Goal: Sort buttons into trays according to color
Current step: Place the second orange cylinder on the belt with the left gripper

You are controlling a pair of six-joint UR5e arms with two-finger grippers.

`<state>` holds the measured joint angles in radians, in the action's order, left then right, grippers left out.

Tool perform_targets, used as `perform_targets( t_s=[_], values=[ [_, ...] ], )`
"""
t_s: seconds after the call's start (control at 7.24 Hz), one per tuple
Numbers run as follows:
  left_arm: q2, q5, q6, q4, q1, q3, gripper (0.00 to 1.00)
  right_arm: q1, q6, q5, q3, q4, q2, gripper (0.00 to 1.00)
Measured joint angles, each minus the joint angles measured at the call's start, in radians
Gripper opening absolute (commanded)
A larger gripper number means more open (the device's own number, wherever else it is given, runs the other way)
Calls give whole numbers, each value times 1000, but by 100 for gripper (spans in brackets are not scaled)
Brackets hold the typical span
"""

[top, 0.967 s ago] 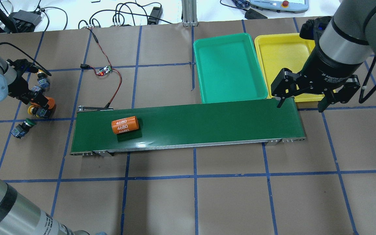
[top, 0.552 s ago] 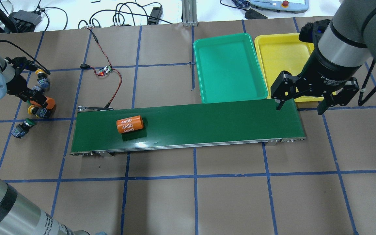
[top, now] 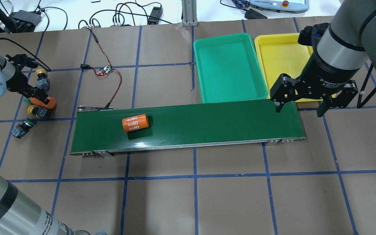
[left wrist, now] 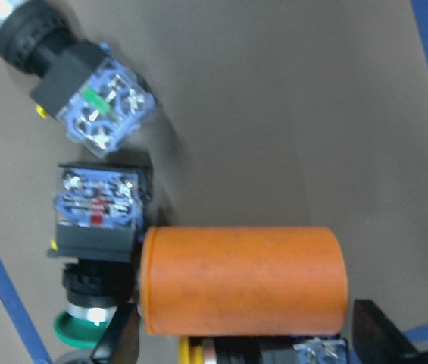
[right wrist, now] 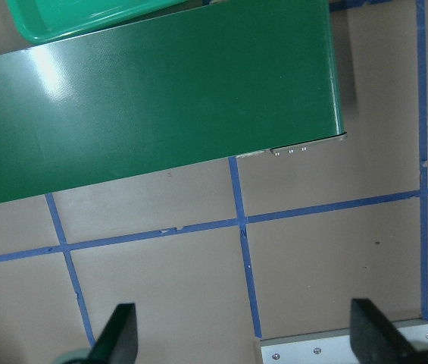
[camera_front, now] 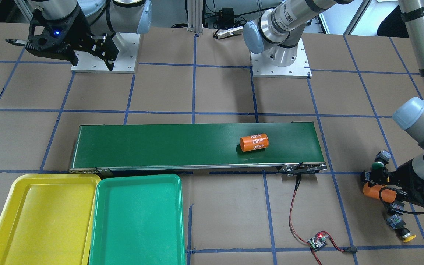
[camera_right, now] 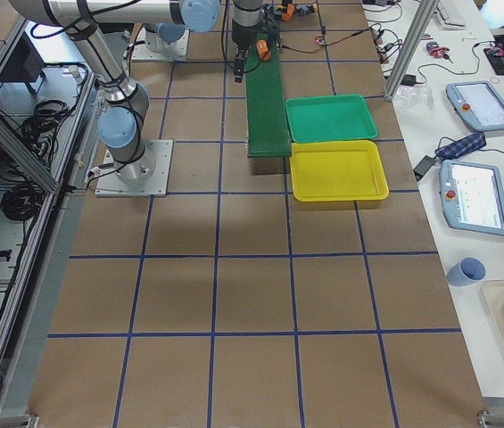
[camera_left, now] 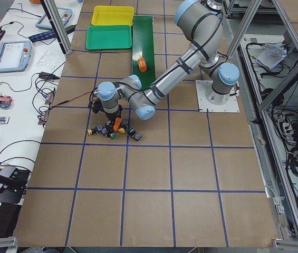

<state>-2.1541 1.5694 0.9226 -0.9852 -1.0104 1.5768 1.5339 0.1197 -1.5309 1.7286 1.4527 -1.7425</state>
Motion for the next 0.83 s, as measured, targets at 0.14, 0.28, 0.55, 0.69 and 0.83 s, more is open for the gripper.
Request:
perform_targets(
  t_s=[0.14,0.28,0.55,0.69,0.83],
  values=[
    [-12,-2,5,-1,-2,-10,100,0,0,0,0,0,0,100],
    [-19,-10,5,-2,-6,-12,100,1,0,-1,2,0,0,100],
    [-24,-36,4,-8,-10,-10,64,1,1,-1,6,0,0,100],
    [-24,-41,4,-11,-9,-7,34,2,1,-1,6,0,0,100],
    [-21,-41,4,-16,-9,-3,18,2,1,-2,6,0,0,100]
  ],
)
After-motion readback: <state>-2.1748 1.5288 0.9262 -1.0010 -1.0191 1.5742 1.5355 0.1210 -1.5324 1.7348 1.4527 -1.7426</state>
